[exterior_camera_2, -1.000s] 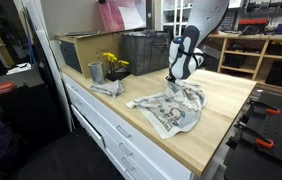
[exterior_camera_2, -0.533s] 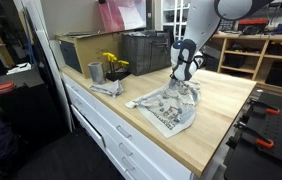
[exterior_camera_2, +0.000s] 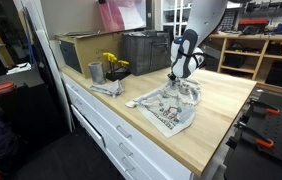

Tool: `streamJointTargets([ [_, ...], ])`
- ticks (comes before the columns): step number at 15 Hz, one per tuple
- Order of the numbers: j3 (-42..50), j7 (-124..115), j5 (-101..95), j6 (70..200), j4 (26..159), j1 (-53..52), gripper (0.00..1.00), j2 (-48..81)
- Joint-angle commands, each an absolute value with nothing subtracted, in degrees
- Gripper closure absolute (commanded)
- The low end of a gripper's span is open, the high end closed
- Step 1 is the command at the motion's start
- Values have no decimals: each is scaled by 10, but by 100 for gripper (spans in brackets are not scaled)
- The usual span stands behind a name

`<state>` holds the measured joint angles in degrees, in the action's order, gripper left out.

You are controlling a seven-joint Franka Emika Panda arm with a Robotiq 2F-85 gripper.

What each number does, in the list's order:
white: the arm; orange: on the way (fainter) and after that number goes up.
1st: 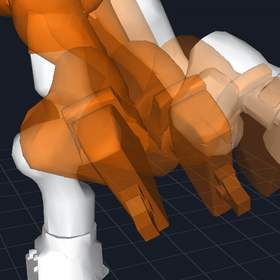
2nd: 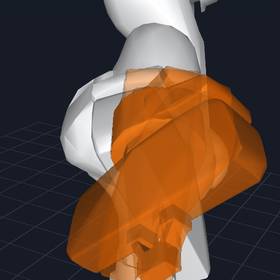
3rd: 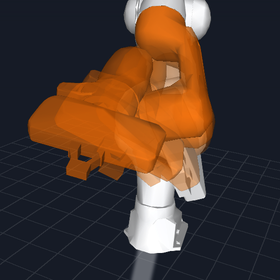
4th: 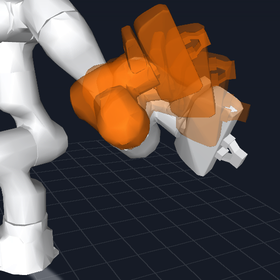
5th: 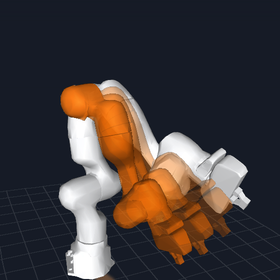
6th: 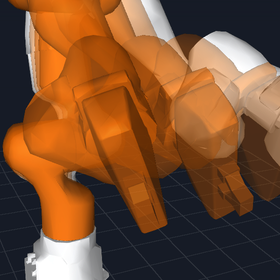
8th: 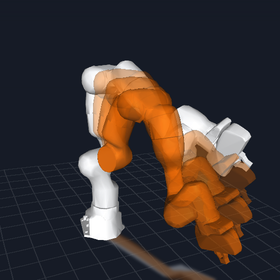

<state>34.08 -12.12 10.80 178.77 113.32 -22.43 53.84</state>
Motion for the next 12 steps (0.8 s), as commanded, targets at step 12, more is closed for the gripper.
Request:
streamJointTargets([
  [12,249,-134,141,1738,1447,-108,0,153],
])
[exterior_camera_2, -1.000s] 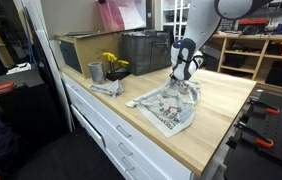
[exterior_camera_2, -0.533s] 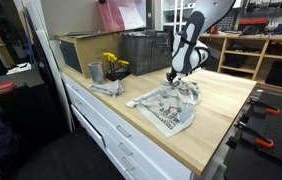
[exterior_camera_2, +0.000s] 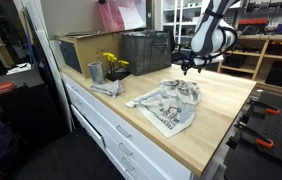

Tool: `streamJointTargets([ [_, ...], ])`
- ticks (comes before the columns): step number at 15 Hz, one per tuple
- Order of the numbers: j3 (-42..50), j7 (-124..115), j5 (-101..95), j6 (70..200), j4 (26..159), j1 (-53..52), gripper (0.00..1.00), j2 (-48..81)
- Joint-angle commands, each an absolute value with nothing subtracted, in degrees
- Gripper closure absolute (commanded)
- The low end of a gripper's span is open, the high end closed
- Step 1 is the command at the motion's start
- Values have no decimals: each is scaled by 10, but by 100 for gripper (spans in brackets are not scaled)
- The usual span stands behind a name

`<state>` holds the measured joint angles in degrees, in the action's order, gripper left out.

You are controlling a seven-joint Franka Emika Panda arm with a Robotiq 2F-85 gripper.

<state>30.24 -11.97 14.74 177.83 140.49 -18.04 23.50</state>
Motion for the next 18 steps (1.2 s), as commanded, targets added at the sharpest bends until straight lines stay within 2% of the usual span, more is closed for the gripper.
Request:
streamJointTargets([
  [1,225,-136,147,1726,1452,-78,0,145],
  [9,40,63,469,1578,1434,129,0,150],
  [13,10,196,586,1523,1409,182,0,202],
  [18,-4,289,641,1515,1370,216,0,287],
])
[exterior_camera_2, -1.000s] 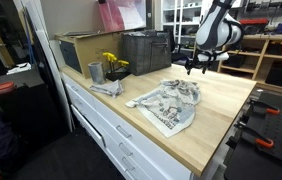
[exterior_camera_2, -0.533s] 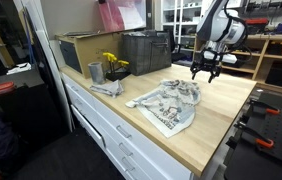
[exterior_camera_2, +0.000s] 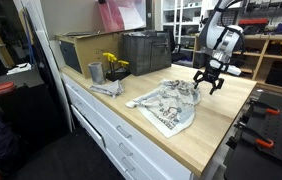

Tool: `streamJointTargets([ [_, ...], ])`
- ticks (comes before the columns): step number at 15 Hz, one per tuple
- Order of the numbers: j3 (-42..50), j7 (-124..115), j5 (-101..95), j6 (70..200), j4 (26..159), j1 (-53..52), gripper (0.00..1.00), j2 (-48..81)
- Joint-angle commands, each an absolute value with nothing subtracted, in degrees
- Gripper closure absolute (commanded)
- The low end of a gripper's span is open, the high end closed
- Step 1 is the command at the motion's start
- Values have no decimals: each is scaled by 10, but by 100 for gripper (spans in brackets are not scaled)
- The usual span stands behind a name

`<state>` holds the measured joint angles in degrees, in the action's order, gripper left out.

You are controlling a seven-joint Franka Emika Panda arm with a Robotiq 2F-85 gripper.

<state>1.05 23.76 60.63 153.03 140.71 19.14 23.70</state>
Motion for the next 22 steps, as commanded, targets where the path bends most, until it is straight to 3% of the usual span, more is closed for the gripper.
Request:
streamJointTargets([
  [1,-7,298,646,1514,1360,222,0,300],
  [15,9,362,755,1466,1306,202,0,314],
  [16,13,361,758,1466,1306,198,25,313],
  [17,18,358,758,1463,1305,194,26,312],
  [22,34,353,752,1460,1314,179,65,292],
])
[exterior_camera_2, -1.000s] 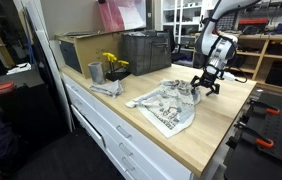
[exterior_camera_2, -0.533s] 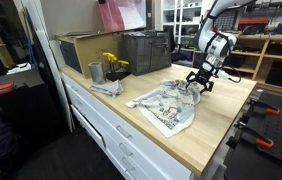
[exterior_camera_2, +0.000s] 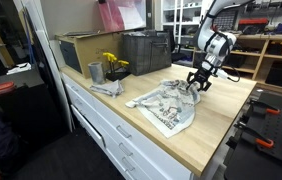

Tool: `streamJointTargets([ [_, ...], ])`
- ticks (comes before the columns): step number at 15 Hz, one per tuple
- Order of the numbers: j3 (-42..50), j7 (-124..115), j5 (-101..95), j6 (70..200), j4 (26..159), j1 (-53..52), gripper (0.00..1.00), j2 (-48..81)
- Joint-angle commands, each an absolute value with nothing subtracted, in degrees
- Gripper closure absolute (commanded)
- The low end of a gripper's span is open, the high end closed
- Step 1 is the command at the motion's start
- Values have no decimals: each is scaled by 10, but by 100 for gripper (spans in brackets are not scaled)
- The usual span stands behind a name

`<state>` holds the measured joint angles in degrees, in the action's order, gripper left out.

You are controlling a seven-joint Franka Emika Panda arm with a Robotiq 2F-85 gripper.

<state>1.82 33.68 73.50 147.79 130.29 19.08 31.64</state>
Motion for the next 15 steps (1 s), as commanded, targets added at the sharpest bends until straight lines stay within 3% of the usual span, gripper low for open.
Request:
streamJointTargets([
  [1,37,349,748,1463,1321,174,73,283],
  [5,62,322,713,1484,1360,148,99,234],
  [12,128,129,483,1637,1471,74,99,128],
  [15,238,-10,323,1707,1512,-35,99,128],
])
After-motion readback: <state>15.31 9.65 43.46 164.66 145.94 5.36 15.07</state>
